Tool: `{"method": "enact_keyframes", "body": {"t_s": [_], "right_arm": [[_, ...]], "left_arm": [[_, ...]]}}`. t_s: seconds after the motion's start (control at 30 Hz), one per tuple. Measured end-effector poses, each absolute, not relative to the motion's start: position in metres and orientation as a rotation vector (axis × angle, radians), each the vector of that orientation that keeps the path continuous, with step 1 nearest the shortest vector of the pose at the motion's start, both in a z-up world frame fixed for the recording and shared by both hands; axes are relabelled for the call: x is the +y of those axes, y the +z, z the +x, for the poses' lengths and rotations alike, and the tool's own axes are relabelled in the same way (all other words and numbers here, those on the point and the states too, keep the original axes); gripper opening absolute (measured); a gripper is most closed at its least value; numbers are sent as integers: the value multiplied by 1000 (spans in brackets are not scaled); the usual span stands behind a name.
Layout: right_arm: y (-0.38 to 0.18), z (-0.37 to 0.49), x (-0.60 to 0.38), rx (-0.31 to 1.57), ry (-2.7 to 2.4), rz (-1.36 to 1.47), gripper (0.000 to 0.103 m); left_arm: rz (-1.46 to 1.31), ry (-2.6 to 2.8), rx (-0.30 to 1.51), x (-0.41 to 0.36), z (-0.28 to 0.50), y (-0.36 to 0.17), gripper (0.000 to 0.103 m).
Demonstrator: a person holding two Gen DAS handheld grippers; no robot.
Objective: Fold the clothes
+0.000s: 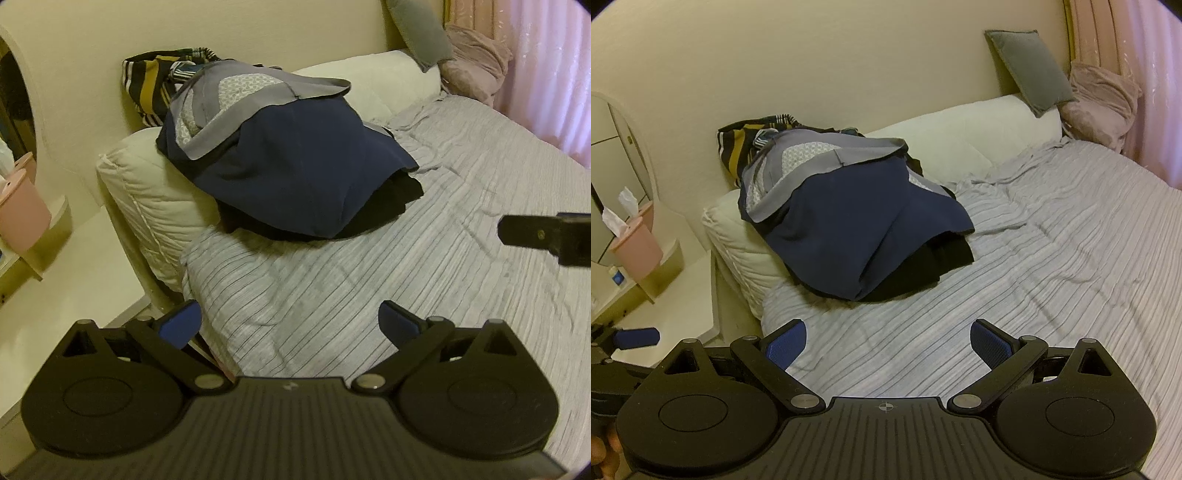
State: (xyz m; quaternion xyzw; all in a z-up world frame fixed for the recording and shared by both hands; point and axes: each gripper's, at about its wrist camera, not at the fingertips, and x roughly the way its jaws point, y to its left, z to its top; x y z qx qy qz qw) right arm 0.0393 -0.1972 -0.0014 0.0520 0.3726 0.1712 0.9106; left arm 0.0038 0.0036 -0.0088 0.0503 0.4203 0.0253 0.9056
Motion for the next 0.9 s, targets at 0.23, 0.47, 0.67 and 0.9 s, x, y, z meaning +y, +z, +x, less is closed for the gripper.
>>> {"method": "enact_keyframes", "body": {"t_s": [0.23, 0.47, 0.67, 0.9], "right_arm": [[-5, 42, -201, 772, 354, 117, 98], [-7, 43, -207, 777, 350, 127, 98], [-9, 41, -212, 778, 349, 131, 98], [-9, 39, -215, 778, 353, 138, 98]], "left_arm": [[120, 39, 880, -3, 3, -12, 100], [119, 16, 883, -10, 1, -13, 100], [117, 15, 890, -13, 0, -15, 100], [112, 27, 893, -14, -3, -14, 100]]}}
